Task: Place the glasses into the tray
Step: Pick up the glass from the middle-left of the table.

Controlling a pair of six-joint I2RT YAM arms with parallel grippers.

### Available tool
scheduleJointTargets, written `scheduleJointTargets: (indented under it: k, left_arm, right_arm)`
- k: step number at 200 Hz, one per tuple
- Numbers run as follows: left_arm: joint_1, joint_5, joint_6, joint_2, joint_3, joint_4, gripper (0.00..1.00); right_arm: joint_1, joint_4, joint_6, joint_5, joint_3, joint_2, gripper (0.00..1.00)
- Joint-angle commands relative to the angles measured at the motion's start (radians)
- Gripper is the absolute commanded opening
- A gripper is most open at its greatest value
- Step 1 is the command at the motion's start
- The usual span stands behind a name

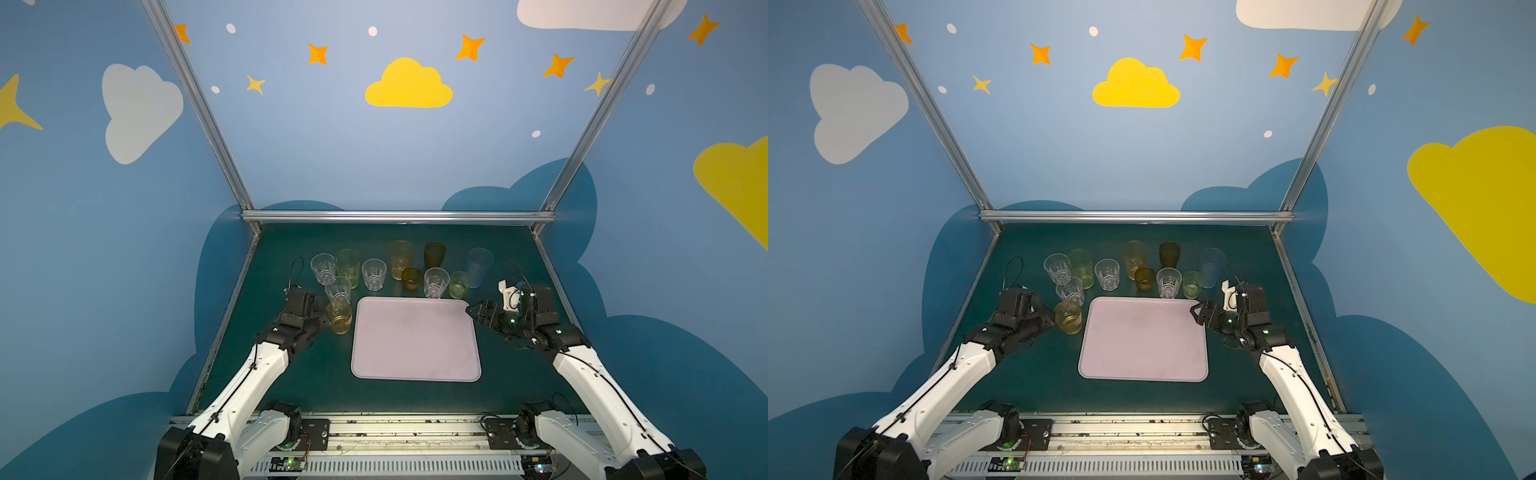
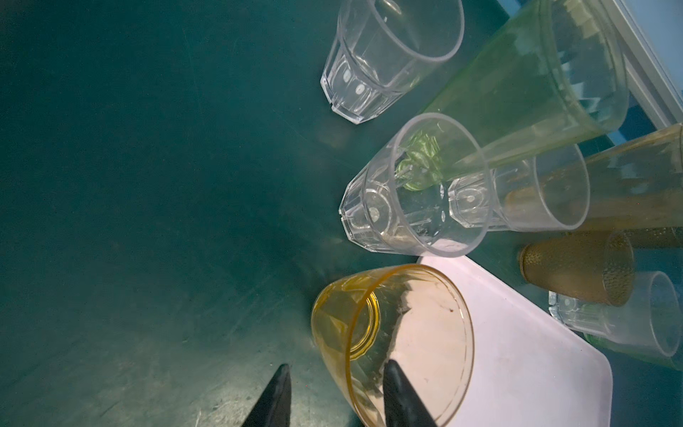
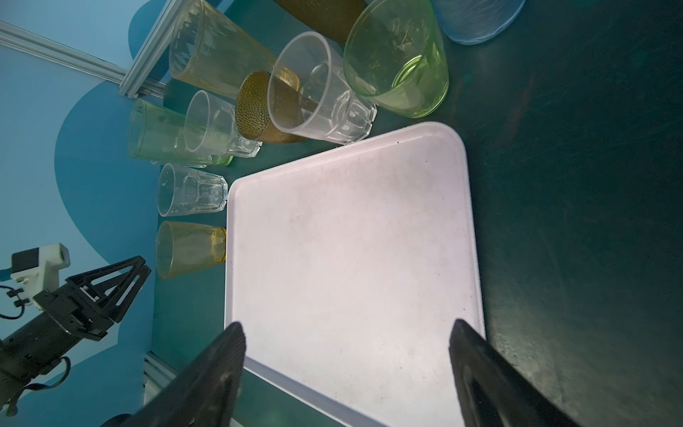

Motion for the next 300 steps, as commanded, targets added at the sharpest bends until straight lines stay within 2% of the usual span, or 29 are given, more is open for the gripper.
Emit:
scheduleJointTargets:
  k: [1, 38, 53, 81, 101, 139, 207, 269, 300]
  left_arm:
    - [0.005, 0.012, 0.008, 0.031, 0.005, 0.021, 0.39]
    - [0.005, 0.032, 0.028, 0.112, 0.038, 0.015, 0.32]
    - [0.006, 0.034, 0.032, 0.138, 0.045, 0.014, 0.22]
    - [0.005, 0.034, 0.034, 0.158, 0.053, 0.011, 0.15]
    - [0.005, 0.032, 0.039, 0.157, 0.06, -0.001, 0.04]
    - [0.005, 0.03, 0.039, 0.132, 0.064, -0.03, 0.04]
    - [-0.01, 0.1, 0.064, 0.033, 0.128, -0.158, 0.04]
    - [-0.112, 0.134, 0.064, -0.028, 0.146, -0.251, 0.04]
    - [-0.173, 0.135, 0.049, -0.019, 0.143, -0.277, 0.08]
  right_arm:
    - [0.009, 0.012, 0.009, 0.009, 0.025, 0.01, 0.87]
    - [0.017, 0.003, 0.013, 0.019, 0.028, 0.018, 0.86]
    - [0.018, 0.001, 0.013, 0.021, 0.028, 0.017, 0.86]
    - [0.018, -0.007, 0.016, 0.035, 0.028, 0.017, 0.87]
    - [0.019, -0.006, 0.024, 0.033, 0.028, 0.023, 0.86]
    - [0.021, -0.002, 0.034, 0.026, 0.032, 0.048, 0.87]
    - [0.024, 0.031, 0.041, 0.006, 0.023, 0.066, 0.87]
    - [0.028, 0.061, 0.045, -0.001, -0.014, 0.036, 0.87]
    - [0.03, 0.066, 0.045, 0.003, -0.047, 0.0, 0.87]
